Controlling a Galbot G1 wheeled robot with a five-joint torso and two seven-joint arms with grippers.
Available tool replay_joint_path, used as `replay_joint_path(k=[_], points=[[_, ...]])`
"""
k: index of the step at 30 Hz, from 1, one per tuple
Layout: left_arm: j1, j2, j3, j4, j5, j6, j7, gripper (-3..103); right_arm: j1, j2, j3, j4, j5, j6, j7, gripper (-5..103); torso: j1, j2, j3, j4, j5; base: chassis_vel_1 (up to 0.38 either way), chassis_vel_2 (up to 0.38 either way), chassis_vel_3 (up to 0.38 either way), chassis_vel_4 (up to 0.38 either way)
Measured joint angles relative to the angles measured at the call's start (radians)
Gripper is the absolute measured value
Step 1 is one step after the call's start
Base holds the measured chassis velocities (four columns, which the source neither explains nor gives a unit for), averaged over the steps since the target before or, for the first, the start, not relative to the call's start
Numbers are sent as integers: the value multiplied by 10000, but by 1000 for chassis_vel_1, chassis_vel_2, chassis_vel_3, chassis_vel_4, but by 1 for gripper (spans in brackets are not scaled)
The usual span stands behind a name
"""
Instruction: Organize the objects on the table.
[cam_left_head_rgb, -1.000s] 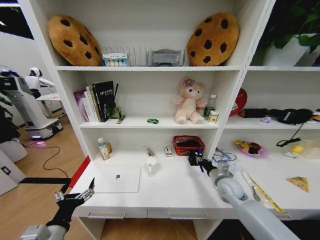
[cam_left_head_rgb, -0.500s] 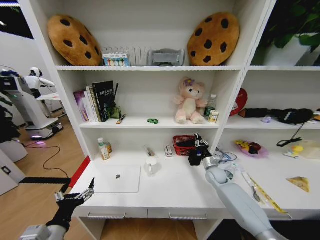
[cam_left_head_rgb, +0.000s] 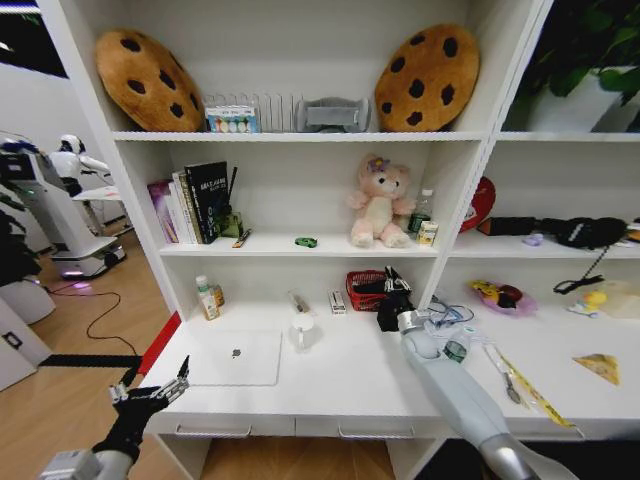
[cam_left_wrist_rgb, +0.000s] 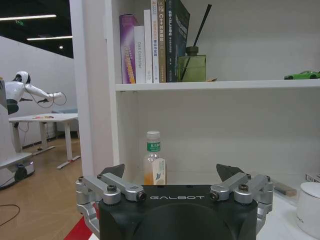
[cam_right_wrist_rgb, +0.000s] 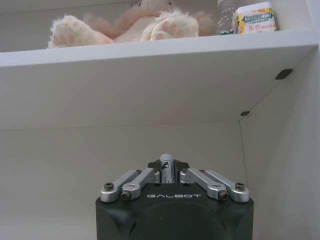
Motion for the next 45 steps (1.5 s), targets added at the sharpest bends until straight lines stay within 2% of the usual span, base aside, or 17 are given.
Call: replay_joint_path(k=[4, 21, 22, 25, 26, 27, 28, 30, 31, 36, 37, 39, 40, 41, 42, 43, 45], points=[[0, 0, 0, 0, -1, 0, 0, 100, 137, 146, 88, -222, 75, -33, -59, 13, 0, 0, 0, 1, -1, 0, 0, 0, 0], [0, 0, 0, 0, -1, 0, 0, 100, -264, -249, 588, 60, 280, -279, -172, 13, 0, 0, -1, 0, 1, 0, 0, 0, 0], [0, 0, 0, 0, 0, 0, 0, 100, -264, -298, 616, 51, 312, -325, -332, 9, -1, 1, -1, -1, 1, 0, 0, 0, 0], [1, 0, 0, 0, 0, 0, 0, 100, -294, -349, 681, 86, 430, -477, -612, 19, -1, 1, -1, -1, 0, 0, 0, 0, 0], [1, 0, 0, 0, 0, 0, 0, 100, -294, -349, 681, 86, 430, -477, -612, 19, -1, 1, -1, -1, 0, 0, 0, 0, 0], [0, 0, 0, 0, -1, 0, 0, 100, -325, -392, 708, 174, 557, -671, -772, 30, -1, 1, -1, -2, 1, 0, 0, 0, 0], [0, 0, 0, 0, -1, 0, 0, 100, -325, -392, 708, 174, 557, -671, -772, 30, -1, 1, -1, -2, 1, 0, 0, 0, 0], [0, 0, 1, 0, 0, 0, 0, 100, -322, -440, 727, 207, 674, -761, -1032, 41, 0, 1, -1, 0, 1, 0, 0, 0, 0], [0, 0, 1, 0, 0, 0, 0, 100, -322, -440, 727, 207, 674, -761, -1032, 41, 0, 1, -1, 0, 1, 0, 0, 0, 0], [1, 0, 1, 0, 0, 0, 0, 100, -615, -601, 811, 709, 924, -1049, -1245, 62, 0, 1, -1, 1, 3, 0, 0, 0, 0], [1, 0, 1, 0, 0, 0, 0, 100, -615, -601, 811, 709, 924, -1049, -1245, 62, 0, 1, -1, 1, 3, 0, 0, 0, 0], [0, 0, 0, 0, 0, -1, 0, 100, -1133, -915, 931, 1616, 1572, -1616, -1853, 73, 1, 1, -1, 6, -2, 0, 0, 0, 0], [0, 0, 1, 0, 0, -1, -2, 100, -1755, -1287, 963, 2728, 2070, -2283, -2131, 79, 0, 1, -1, -6, 0, 0, 0, 0, 0], [0, 0, 1, 0, 0, -1, -2, 100, -1755, -1287, 963, 2728, 2070, -2283, -2131, 79, 0, 1, -1, -6, 0, 0, 0, 0, 0], [0, 0, 0, 0, 0, -1, 0, 100, -2122, -1504, 959, 3452, 2251, -2571, -2099, 84, 0, 1, -1, -5, -1, 0, 0, 0, 0], [0, 1, 1, 0, -1, -1, 1, 100, -2774, -1818, 943, 4689, 2340, -3026, -1665, 90, -1, 2, -2, -3, -1, 0, 0, 0, 0], [0, 0, 0, -1, -1, -3, 0, 100, -3251, -2023, 998, 5456, 2395, -3322, -1458, 95, -1, 1, -2, 0, 1, 0, 0, 0, 0]])
